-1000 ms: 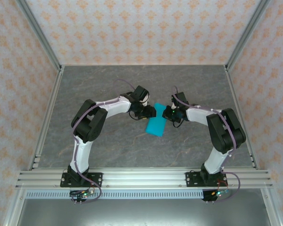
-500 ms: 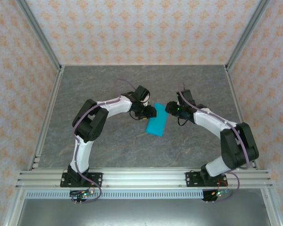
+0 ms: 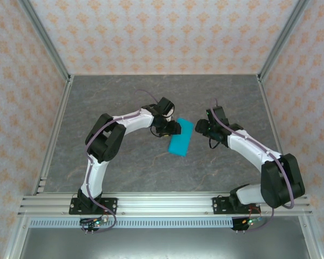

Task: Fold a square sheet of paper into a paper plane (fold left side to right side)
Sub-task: First fold in half a square sheet of paper at the center of the table.

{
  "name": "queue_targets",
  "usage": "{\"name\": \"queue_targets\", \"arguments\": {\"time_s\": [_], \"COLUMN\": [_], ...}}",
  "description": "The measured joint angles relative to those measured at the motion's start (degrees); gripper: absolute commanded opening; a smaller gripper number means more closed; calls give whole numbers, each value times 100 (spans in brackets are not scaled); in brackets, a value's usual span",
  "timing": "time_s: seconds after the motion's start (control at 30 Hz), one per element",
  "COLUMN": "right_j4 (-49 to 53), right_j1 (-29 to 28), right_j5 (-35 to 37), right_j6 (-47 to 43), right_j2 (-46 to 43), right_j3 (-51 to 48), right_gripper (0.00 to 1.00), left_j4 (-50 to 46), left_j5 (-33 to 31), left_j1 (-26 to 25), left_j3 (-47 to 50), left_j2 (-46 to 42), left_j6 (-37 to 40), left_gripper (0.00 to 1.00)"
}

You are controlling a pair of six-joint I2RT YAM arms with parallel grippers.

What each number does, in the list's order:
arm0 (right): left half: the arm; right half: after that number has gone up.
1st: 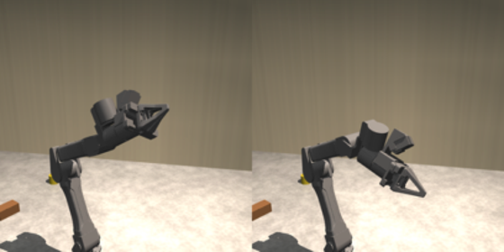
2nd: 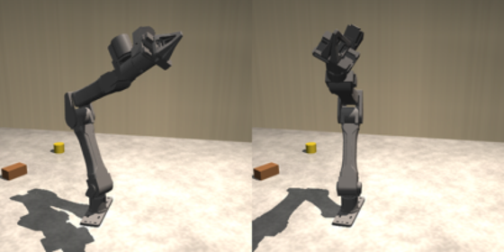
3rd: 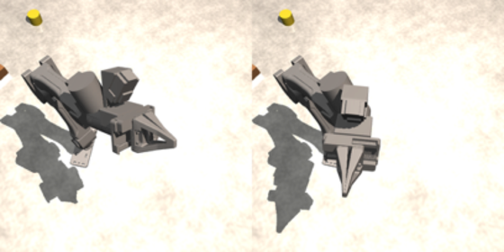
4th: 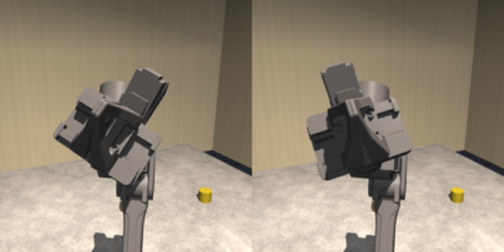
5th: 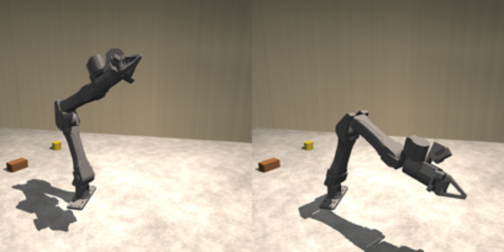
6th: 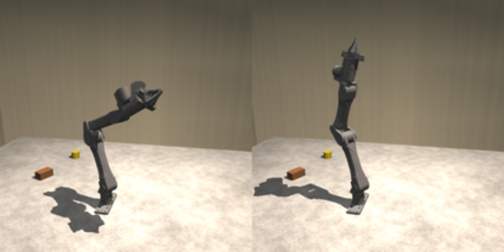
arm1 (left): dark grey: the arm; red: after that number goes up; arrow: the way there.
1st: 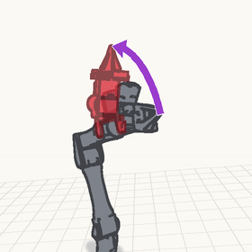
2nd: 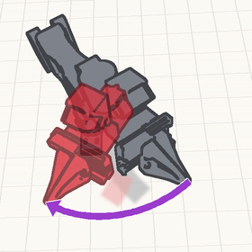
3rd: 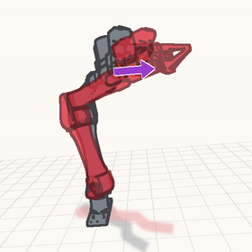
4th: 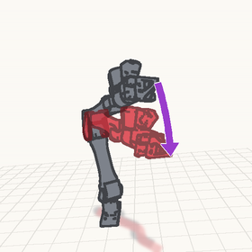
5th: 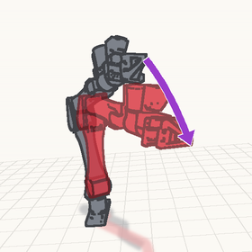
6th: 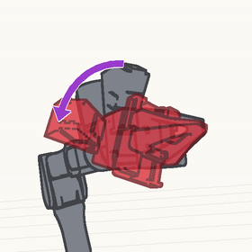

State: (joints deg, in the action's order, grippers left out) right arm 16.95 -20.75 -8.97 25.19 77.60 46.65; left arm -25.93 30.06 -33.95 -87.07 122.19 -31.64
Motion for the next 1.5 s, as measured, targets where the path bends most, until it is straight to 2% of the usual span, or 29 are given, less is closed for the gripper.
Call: {"name": "queue_targets", "arguments": {"time_s": [1.5], "right_j4": [63], "right_j1": [0], "right_j5": [-155], "right_j6": [24], "right_j2": [-74], "right_j3": [-306], "right_gripper": [56], "left_j4": [-614], "left_j5": [-256], "left_j1": [-94], "left_j3": [-518], "left_j2": [258], "left_j6": [177], "left_gripper": [55]}}
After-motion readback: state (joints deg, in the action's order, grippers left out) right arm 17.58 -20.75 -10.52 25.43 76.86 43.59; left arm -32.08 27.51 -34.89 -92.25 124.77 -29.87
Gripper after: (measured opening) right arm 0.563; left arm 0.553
